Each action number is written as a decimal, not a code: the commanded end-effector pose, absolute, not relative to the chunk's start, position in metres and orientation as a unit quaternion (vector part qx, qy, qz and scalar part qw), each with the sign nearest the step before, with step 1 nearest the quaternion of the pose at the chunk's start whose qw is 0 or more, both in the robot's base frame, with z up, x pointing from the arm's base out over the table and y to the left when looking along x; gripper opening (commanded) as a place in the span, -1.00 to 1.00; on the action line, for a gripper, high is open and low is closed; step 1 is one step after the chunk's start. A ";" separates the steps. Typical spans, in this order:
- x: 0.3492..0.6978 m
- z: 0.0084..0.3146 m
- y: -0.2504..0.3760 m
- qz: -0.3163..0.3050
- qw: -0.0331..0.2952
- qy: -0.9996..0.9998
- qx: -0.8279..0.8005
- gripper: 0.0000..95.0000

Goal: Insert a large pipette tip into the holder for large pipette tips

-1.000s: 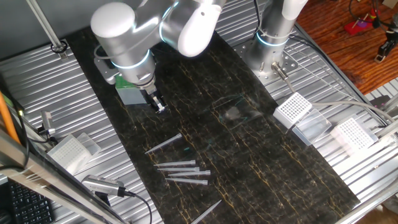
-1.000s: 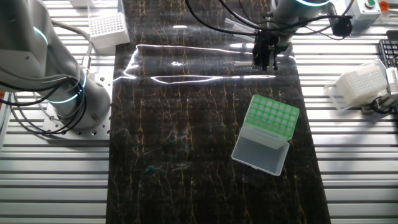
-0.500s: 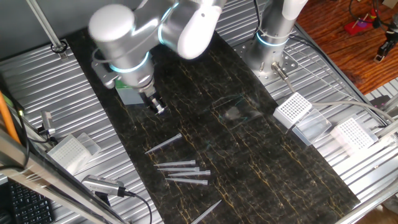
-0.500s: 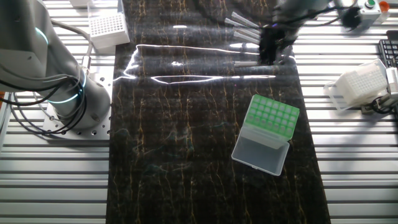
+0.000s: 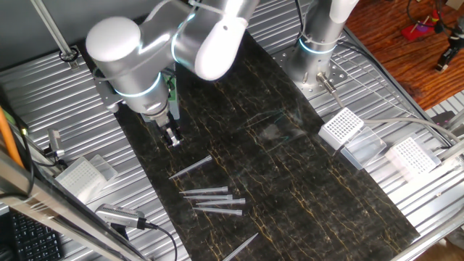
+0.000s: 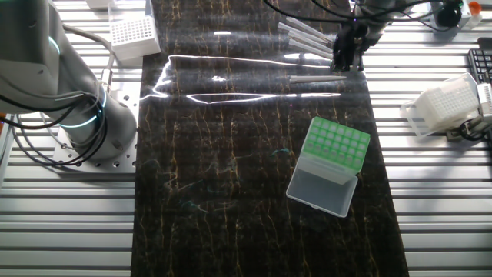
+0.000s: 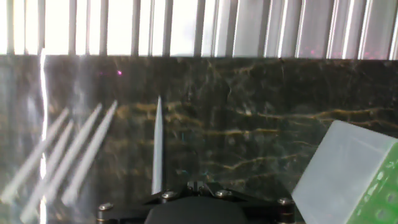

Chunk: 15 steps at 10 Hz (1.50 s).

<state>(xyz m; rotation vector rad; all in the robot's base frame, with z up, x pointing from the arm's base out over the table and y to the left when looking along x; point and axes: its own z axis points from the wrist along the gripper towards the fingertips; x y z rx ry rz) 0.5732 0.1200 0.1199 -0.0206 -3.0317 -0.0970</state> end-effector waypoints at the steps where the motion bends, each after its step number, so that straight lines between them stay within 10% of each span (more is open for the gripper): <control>1: 0.576 0.105 0.122 -0.033 0.042 -0.998 -0.015 -1.00; 15: 0.557 0.074 0.116 -0.011 0.022 -1.000 -0.005 -1.00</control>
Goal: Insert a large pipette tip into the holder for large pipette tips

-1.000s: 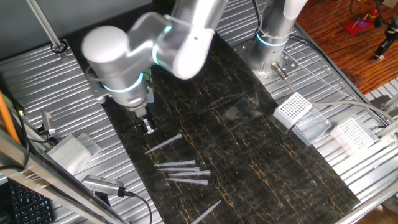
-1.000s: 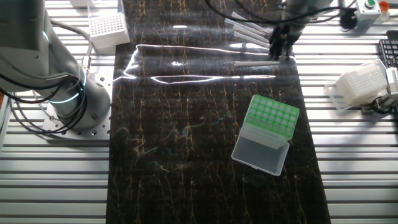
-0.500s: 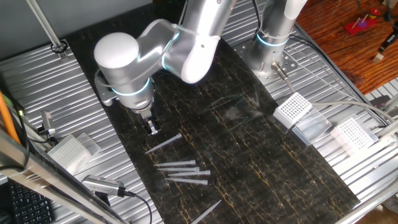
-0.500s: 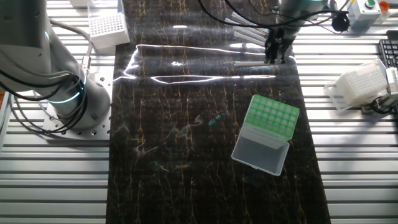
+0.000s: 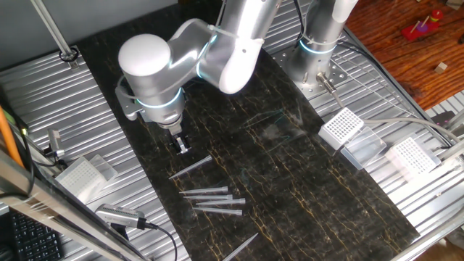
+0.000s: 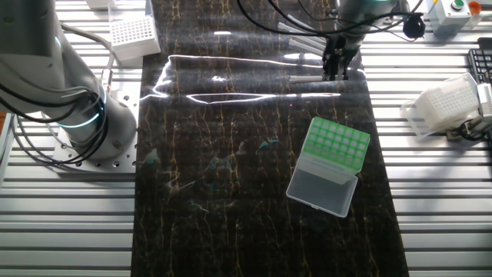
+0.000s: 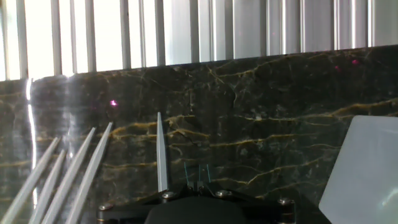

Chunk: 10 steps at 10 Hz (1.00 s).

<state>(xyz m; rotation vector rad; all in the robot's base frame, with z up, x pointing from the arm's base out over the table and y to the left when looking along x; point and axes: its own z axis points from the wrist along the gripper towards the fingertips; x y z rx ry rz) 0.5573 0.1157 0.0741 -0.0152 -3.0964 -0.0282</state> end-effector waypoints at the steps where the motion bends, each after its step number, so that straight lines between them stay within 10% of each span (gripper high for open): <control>1: 0.557 0.074 0.116 -0.011 0.025 -1.000 -0.007 -1.00; 10: 0.557 0.074 0.116 -0.037 0.028 -0.994 -0.094 -1.00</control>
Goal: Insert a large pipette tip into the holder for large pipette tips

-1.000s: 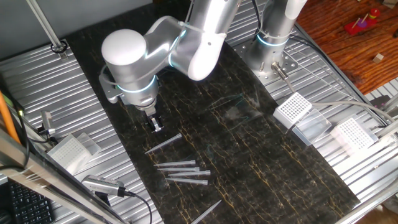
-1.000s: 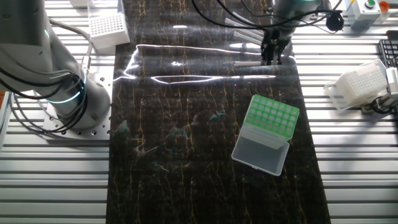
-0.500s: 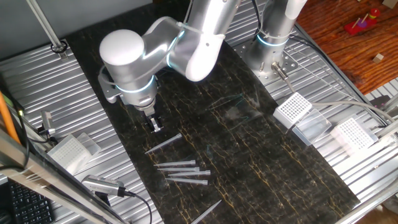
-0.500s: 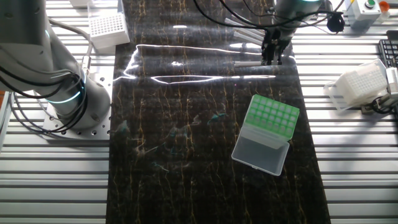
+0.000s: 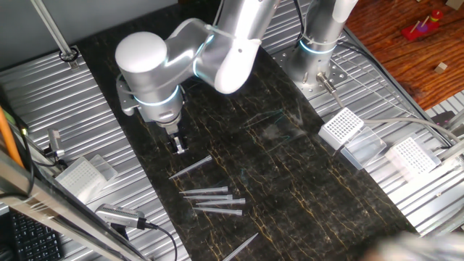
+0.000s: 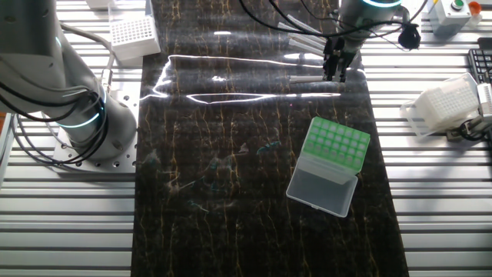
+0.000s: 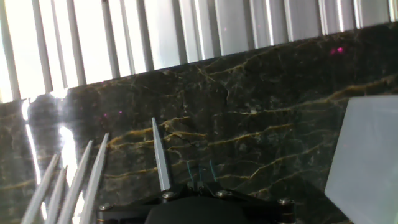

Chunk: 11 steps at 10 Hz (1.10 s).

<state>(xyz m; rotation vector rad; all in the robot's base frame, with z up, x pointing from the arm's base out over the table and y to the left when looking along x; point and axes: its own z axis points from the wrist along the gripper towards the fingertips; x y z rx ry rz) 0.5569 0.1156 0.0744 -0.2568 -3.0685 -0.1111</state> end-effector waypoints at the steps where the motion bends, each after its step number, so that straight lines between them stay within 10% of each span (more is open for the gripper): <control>1: 0.557 0.074 0.116 -0.040 0.023 -0.996 -0.079 -1.00; 11: 0.532 0.061 0.158 -0.038 0.026 -0.995 -0.092 -1.00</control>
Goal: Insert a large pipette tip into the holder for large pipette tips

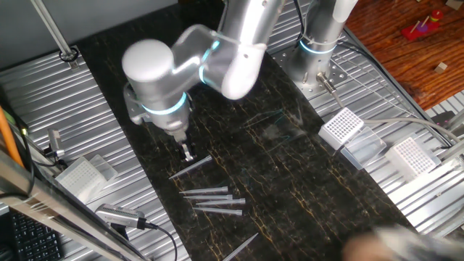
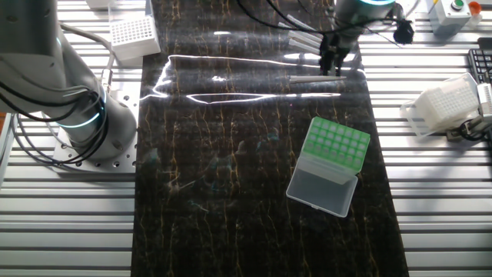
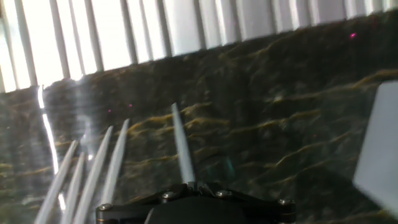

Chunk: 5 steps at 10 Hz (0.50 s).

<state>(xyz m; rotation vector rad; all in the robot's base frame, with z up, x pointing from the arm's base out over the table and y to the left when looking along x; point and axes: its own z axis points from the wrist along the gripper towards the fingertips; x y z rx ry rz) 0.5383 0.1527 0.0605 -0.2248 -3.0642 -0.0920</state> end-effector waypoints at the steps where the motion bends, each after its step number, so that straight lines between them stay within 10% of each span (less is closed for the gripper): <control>1: 0.531 0.061 0.159 -0.038 0.026 -0.995 -0.090 -1.00; 5: 0.522 0.059 0.152 -0.051 0.021 -0.996 -0.068 -1.00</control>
